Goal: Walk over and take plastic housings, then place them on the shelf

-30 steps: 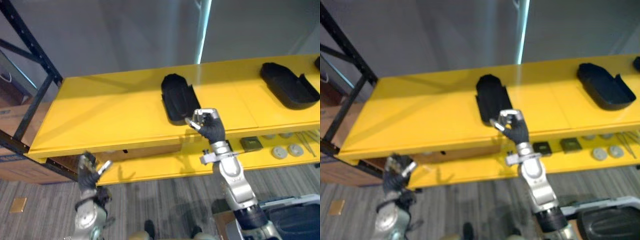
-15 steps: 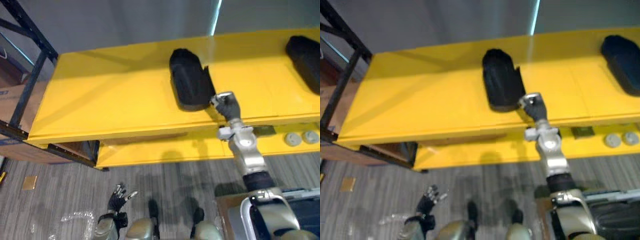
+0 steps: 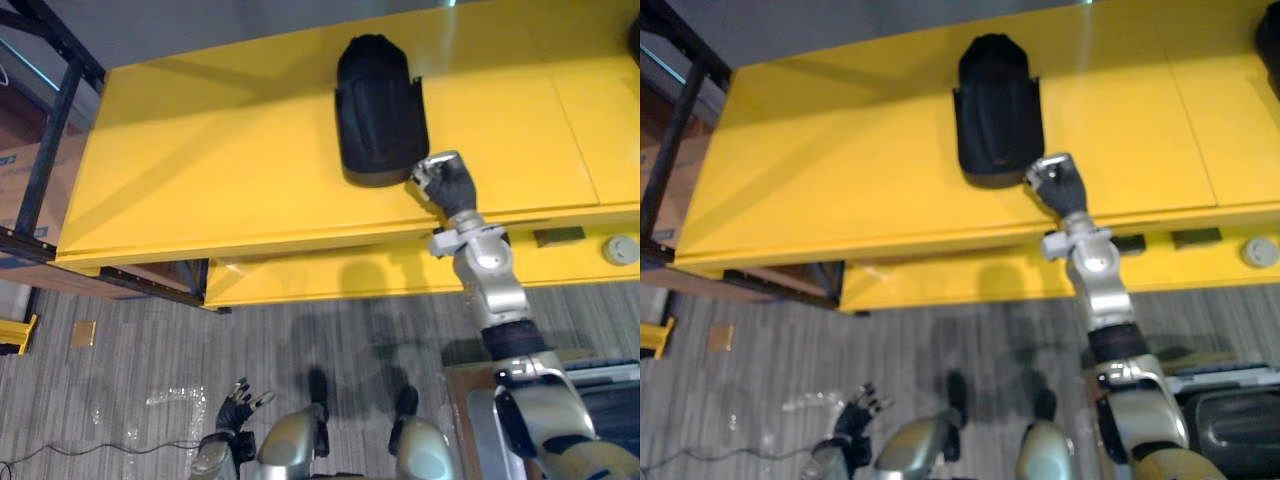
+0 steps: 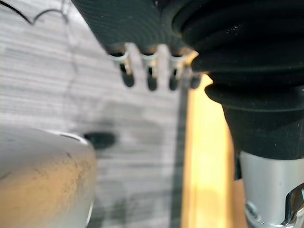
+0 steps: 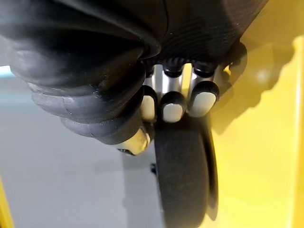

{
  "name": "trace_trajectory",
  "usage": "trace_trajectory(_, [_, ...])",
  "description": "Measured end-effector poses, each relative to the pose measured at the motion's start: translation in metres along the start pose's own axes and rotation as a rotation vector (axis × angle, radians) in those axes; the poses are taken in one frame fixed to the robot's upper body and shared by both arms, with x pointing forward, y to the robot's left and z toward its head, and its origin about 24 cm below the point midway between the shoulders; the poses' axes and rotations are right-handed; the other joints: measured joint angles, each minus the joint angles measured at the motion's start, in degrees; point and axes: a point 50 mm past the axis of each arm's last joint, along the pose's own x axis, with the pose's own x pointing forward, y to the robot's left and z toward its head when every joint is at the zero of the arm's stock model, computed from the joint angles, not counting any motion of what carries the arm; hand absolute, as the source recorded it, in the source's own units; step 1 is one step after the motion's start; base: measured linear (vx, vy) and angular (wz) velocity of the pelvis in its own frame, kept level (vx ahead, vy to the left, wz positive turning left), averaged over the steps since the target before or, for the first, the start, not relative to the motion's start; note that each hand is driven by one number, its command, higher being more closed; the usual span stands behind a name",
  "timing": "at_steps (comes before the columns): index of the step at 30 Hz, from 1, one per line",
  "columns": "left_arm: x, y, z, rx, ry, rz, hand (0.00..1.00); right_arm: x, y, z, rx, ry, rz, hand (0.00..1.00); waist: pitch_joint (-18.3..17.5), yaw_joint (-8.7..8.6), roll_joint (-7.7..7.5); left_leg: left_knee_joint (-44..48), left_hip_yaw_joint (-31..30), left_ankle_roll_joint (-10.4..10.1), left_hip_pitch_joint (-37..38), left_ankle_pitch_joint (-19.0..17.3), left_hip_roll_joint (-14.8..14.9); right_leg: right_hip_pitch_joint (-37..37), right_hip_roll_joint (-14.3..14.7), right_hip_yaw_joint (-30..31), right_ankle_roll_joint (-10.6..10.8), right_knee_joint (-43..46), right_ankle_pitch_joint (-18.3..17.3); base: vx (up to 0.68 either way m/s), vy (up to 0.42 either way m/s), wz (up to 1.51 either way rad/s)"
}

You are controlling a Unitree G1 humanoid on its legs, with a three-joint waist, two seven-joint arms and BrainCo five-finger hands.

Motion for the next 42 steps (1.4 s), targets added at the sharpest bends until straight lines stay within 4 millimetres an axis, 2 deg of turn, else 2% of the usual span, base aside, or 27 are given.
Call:
trace_trajectory(2, [0.000,-0.001,-0.001,-0.002,0.003,0.000,0.00,-0.001,0.003,-0.001,-0.001,0.003,0.012,1.00,0.0,-0.12,0.00,0.0,0.0,0.0,-0.1,0.0,0.0,-0.1,0.0,0.0,0.0,0.0,0.0,0.02,-0.006,0.00])
trace_trajectory(3, [0.000,-0.002,-0.001,-0.005,0.003,-0.003,0.00,-0.001,0.005,-0.001,-0.002,0.003,0.016,0.00,0.0,-0.14,0.00,0.0,0.0,0.0,-0.1,0.0,0.0,-0.1,0.0,0.0,0.0,0.0,0.0,0.04,-0.009,0.00])
trace_trajectory(8, [0.001,-0.008,0.000,-0.009,-0.001,-0.013,0.00,0.000,0.011,0.002,-0.115,-0.023,-0.032,0.00,0.1,-0.22,-0.13,0.0,0.0,0.0,-0.1,0.0,0.0,-0.1,0.0,0.0,0.0,0.0,0.0,0.00,0.000,0.00])
trace_trajectory(9, [0.001,-0.009,0.000,-0.010,-0.002,-0.015,0.00,-0.002,0.012,0.011,-0.174,-0.068,-0.062,0.00,0.3,-0.23,-0.30,0.0,0.0,0.0,-0.1,0.0,0.1,-0.1,0.1,0.0,0.0,-0.1,0.0,0.00,0.000,0.00])
trace_trajectory(10, [0.001,-0.009,-0.001,-0.009,-0.001,-0.015,0.00,-0.004,0.013,0.022,-0.219,-0.127,-0.085,0.00,0.4,-0.26,-0.43,0.0,0.0,0.0,-0.2,0.0,0.1,-0.1,0.1,0.1,0.0,-0.1,0.0,0.00,0.000,0.00])
trace_trajectory(11, [0.001,-0.009,-0.001,-0.009,0.001,-0.010,0.00,-0.010,0.016,0.055,-0.294,-0.313,-0.136,0.00,0.6,-0.61,-0.82,0.0,0.1,0.0,-0.2,0.0,0.1,-0.1,0.2,0.1,0.0,-0.3,0.0,0.00,0.000,0.00])
trace_trajectory(13, [0.001,-0.008,-0.002,-0.007,0.008,-0.001,0.00,-0.021,0.022,0.102,-0.376,-0.578,-0.150,0.00,0.9,-1.36,-1.31,-0.2,0.3,0.0,-0.2,0.0,0.1,-0.1,0.2,0.3,0.1,-0.6,0.1,0.02,0.001,-0.04])
trace_trajectory(15, [0.001,-0.007,-0.004,-0.005,0.019,0.002,0.00,-0.030,0.028,0.122,-0.428,-0.701,-0.126,0.00,1.1,-1.64,-1.67,-0.4,0.7,0.0,0.0,0.0,0.2,-0.1,0.3,0.8,0.1,-0.9,0.3,0.02,0.002,-0.12])
trace_trajectory(16, [0.002,-0.006,-0.006,-0.004,0.029,0.005,0.00,-0.031,0.031,0.126,-0.448,-0.725,-0.103,0.00,1.0,-1.58,-1.80,-0.6,1.2,0.0,0.3,0.0,0.3,-0.1,0.5,1.2,0.1,-1.2,0.5,0.02,0.001,-0.22])
trace_trajectory(20, [0.002,-0.004,-0.009,-0.001,0.043,0.012,0.00,-0.029,0.038,0.125,-0.523,-0.715,-0.015,0.00,1.1,-1.69,-1.93,-1.0,1.5,0.0,0.4,0.0,0.5,0.3,1.0,1.6,0.1,-2.6,1.4,0.01,0.001,-0.07])
trace_trajectory(28, [0.003,0.001,-0.007,0.002,0.030,0.026,0.00,-0.020,0.070,0.120,-0.652,-0.665,0.314,0.00,1.3,-1.64,-2.96,-0.9,1.4,0.0,0.4,0.0,0.9,1.2,1.6,1.4,-0.2,-4.1,2.3,0.00,0.000,0.00])
trace_trajectory(31, [0.004,0.008,-0.005,0.026,0.027,0.036,0.00,-0.007,0.083,0.101,-0.721,-0.549,0.448,0.00,1.0,-1.47,-4.06,-0.8,1.0,-0.1,0.0,0.1,1.0,1.3,1.8,1.1,-0.1,-4.9,2.7,0.00,0.001,0.05])
trace_trajectory(34, [0.004,0.012,-0.004,0.029,0.027,0.043,0.00,0.003,0.080,0.083,-0.791,-0.436,0.486,0.00,0.9,-0.96,-4.15,-0.9,0.0,-0.1,-0.7,0.4,0.9,1.3,1.9,-0.1,-0.1,-5.1,2.8,0.00,-0.007,0.18])
trace_trajectory(36, [0.004,0.014,-0.003,0.026,0.024,0.050,0.00,0.010,0.075,0.071,-0.849,-0.363,0.501,0.00,1.0,0.13,-4.16,-0.9,-0.1,-0.1,-0.9,0.5,1.0,1.3,2.0,-0.2,-0.1,-5.2,2.8,0.00,-0.004,0.06])
trace_trajectory(42, [0.004,0.015,-0.001,0.046,0.022,0.051,0.00,0.028,0.066,0.056,-1.022,-0.245,0.480,0.00,1.0,0.89,-4.18,-0.8,-0.5,-0.2,-1.7,0.6,0.9,1.0,2.0,-0.8,-0.2,-5.7,3.0,0.01,0.000,0.05])
